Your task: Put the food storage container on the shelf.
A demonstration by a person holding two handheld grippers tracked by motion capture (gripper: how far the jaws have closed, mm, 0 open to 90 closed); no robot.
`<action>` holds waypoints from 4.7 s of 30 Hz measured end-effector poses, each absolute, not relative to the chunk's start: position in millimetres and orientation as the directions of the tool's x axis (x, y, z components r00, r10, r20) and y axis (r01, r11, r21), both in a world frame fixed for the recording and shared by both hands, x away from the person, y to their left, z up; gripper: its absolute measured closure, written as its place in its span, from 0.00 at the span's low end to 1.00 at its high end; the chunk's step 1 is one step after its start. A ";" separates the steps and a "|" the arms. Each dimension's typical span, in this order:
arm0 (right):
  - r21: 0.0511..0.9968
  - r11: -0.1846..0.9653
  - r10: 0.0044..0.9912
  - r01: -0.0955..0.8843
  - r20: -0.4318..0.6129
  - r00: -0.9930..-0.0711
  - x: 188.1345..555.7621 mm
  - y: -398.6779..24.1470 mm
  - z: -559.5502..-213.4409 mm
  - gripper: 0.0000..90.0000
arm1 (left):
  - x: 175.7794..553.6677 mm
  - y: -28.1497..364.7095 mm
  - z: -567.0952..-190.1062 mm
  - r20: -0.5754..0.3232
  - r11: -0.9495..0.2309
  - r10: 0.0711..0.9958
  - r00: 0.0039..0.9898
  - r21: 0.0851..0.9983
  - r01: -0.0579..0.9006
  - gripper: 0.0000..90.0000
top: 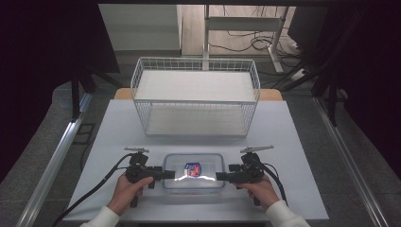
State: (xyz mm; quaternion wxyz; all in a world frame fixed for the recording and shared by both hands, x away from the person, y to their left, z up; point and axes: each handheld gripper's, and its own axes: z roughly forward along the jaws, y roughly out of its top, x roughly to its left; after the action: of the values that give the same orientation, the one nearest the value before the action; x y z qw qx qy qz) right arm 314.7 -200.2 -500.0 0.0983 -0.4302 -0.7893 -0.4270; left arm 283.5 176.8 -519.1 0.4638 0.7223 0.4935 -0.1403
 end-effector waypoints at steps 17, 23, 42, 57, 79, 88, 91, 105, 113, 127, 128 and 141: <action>0.478 0.200 0.558 0.855 0.662 -0.501 327.9 -193.4 -507.1 0.31 | 283.4 177.7 -518.5 -0.672 -0.067 0.586 0.453 0.517 0.853 0.33; 0.494 0.170 0.560 0.853 0.663 -0.496 325.3 -199.7 -502.5 0.45 | 281.4 178.6 -517.2 -0.671 -0.066 0.588 0.452 0.517 0.854 0.35; 0.514 0.143 0.558 0.846 0.664 -0.498 310.4 -204.8 -491.6 0.56 | 265.6 185.1 -507.3 -0.669 -0.041 0.579 0.467 0.548 0.836 0.49; 0.520 0.130 0.559 0.844 0.665 -0.496 301.9 -206.2 -487.1 0.58 | 259.3 185.6 -502.9 -0.670 -0.030 0.580 0.463 0.551 0.834 0.53; 0.554 0.109 0.559 0.825 0.652 -0.512 313.0 -207.6 -479.5 0.59 | 273.6 183.3 -490.5 -0.646 -0.021 0.593 0.481 0.584 0.812 0.55; 0.574 0.103 0.561 0.812 0.640 -0.524 324.1 -209.7 -473.4 0.59 | 288.6 181.5 -486.3 -0.641 -0.024 0.587 0.495 0.597 0.802 0.55; 0.584 0.106 0.566 0.805 0.630 -0.532 331.6 -210.4 -469.1 0.59 | 295.2 181.0 -485.7 -0.642 -0.023 0.584 0.498 0.600 0.800 0.55; 0.618 0.097 0.576 0.780 0.605 -0.550 374.9 -207.1 -454.3 0.59 | 348.0 186.0 -473.4 -0.623 -0.021 0.573 0.532 0.638 0.770 0.55; 0.623 0.086 0.576 0.778 0.606 -0.549 404.9 -199.8 -456.9 0.59 | 374.3 192.1 -475.0 -0.622 -0.015 0.577 0.530 0.641 0.768 0.55; 0.621 0.075 0.606 0.780 0.593 -0.530 428.6 -195.1 -478.1 0.58 | 399.0 192.0 -496.0 -0.618 -0.011 0.595 0.515 0.634 0.773 0.55; 0.621 0.075 0.606 0.780 0.593 -0.530 428.6 -195.1 -478.1 0.58 | 399.0 192.0 -496.0 -0.618 -0.011 0.595 0.515 0.634 0.773 0.55; 0.610 -0.028 0.642 0.792 0.618 -0.453 433.6 -192.1 -487.9 0.58 | 409.4 190.8 -507.5 -0.651 0.074 0.608 0.454 0.615 0.785 0.53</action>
State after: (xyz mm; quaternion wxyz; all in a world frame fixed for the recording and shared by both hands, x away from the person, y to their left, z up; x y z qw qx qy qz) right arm 433.6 -192.1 -487.9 0.0752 -0.5174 -0.6930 -0.4964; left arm 409.4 190.8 -507.5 0.5205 0.6752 0.5157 -0.0848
